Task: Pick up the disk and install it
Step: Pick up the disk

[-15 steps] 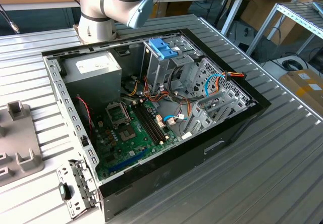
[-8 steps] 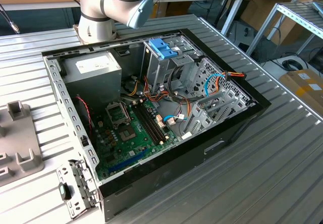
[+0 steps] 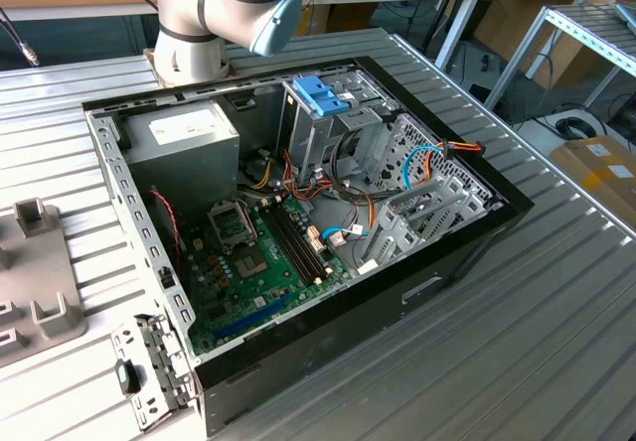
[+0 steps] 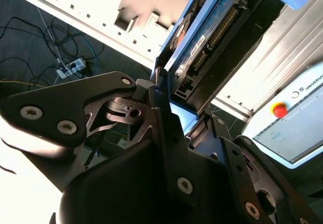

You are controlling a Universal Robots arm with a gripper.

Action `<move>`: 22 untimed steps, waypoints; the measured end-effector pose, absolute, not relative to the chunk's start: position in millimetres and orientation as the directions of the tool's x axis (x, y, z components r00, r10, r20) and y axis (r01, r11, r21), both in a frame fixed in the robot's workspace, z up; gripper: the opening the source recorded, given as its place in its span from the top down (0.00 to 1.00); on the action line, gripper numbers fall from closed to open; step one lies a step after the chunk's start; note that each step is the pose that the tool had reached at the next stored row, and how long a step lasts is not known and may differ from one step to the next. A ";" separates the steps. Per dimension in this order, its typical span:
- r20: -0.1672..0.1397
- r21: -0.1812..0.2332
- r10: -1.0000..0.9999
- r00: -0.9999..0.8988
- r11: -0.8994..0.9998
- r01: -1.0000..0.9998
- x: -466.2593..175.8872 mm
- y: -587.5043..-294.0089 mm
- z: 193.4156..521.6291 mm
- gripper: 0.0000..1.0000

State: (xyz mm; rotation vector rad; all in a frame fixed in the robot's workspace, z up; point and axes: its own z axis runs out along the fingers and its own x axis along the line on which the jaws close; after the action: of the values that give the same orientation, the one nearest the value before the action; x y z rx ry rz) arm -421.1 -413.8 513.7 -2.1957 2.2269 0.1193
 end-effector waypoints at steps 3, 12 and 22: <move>-0.062 0.046 -0.998 -0.015 0.013 -0.999 -417.5 -413.8 513.6 0.63; -0.062 0.046 -0.998 -0.016 0.013 -0.999 -416.2 -413.8 513.5 0.63; -0.062 0.046 -0.998 -0.015 0.013 -0.999 -413.9 -413.8 513.5 0.63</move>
State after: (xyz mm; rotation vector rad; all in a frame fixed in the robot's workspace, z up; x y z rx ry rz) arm -413.9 -413.8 513.5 -2.1958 2.2269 0.1194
